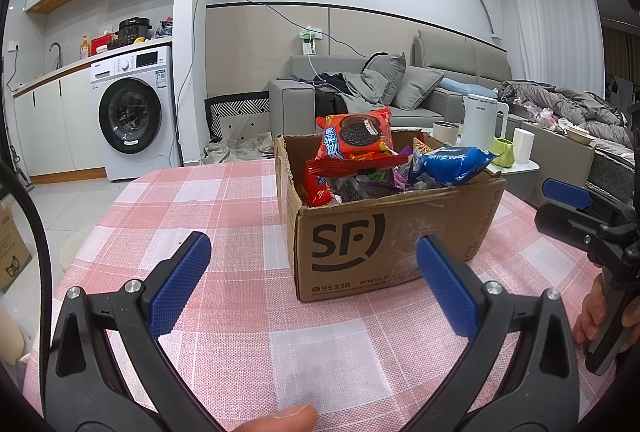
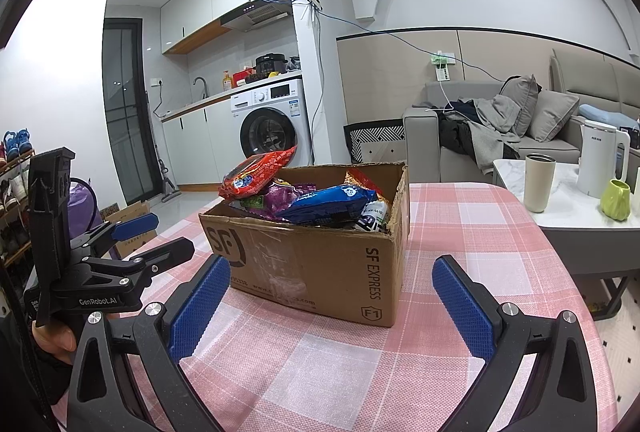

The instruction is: Organize snacks

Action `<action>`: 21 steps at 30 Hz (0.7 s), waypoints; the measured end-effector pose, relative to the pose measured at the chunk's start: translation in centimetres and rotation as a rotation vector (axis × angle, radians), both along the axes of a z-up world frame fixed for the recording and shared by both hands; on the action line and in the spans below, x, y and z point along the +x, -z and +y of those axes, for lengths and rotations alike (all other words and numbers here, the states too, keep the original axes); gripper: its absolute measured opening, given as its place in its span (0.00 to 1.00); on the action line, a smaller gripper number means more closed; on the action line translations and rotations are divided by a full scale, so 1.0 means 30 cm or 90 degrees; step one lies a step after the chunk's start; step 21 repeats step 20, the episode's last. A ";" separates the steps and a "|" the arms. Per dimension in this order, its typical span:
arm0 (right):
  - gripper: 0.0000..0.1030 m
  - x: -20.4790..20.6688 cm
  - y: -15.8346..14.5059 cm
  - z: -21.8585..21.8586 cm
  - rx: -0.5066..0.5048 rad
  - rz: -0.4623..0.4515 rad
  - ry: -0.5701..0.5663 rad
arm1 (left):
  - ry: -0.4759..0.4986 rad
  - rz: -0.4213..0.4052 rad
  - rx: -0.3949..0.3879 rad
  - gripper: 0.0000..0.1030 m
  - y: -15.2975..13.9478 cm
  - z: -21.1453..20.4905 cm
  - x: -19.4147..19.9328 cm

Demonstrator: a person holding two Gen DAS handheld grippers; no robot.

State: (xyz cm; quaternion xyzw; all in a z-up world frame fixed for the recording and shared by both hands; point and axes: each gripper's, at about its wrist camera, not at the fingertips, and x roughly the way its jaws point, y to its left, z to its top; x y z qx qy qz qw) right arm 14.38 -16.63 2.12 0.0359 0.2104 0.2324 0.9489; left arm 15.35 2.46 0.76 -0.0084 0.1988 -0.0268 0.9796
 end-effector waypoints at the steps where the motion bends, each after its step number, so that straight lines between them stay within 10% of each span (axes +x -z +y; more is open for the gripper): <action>1: 1.00 -0.001 0.000 0.000 0.000 -0.001 0.000 | 0.000 0.000 0.000 1.00 0.001 -0.002 0.001; 21: 1.00 0.001 -0.001 0.001 -0.006 -0.001 -0.003 | -0.001 -0.001 0.000 1.00 -0.002 -0.002 0.003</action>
